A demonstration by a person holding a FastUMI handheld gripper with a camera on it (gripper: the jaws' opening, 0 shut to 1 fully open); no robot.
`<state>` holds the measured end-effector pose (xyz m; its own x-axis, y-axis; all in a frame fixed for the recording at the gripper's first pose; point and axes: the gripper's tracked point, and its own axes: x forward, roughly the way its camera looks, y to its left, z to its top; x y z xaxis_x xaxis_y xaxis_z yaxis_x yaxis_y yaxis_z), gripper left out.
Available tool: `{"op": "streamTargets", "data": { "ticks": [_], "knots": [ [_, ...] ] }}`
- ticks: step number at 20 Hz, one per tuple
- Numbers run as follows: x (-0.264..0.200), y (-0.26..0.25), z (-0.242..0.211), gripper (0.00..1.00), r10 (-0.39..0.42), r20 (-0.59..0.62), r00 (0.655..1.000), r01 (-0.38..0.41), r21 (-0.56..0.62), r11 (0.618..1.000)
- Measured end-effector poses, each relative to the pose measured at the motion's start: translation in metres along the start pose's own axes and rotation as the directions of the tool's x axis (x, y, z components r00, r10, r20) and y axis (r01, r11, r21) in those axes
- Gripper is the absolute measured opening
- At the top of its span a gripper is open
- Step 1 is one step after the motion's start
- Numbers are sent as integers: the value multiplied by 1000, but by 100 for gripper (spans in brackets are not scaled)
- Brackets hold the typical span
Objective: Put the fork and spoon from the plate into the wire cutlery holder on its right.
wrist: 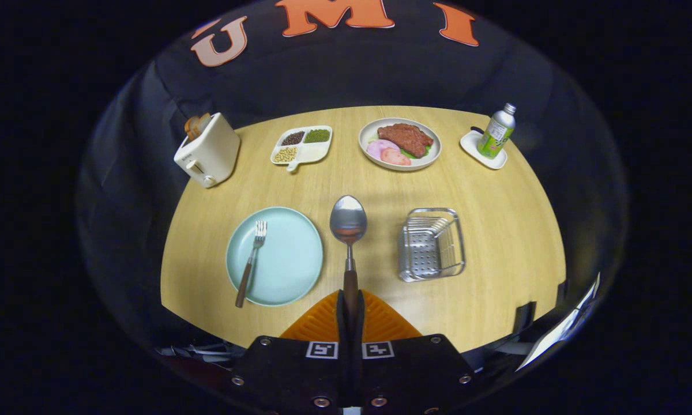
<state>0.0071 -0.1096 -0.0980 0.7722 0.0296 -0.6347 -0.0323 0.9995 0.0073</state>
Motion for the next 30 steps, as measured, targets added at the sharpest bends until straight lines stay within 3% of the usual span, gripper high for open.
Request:
{"op": "streamTargets", "data": {
  "ticks": [3, 7, 17, 30],
  "knots": [
    [-13, -24, -2, 1, 5, -68, 998, -5, 7, 1000],
    [-16, -65, -1, 1, -62, -167, 984, 46, -100, 994],
    [25, -94, -2, 2, -127, -418, 900, 23, -246, 969],
    [59, -87, 3, 6, -93, -469, 878, -16, -223, 975]
  ]
}}
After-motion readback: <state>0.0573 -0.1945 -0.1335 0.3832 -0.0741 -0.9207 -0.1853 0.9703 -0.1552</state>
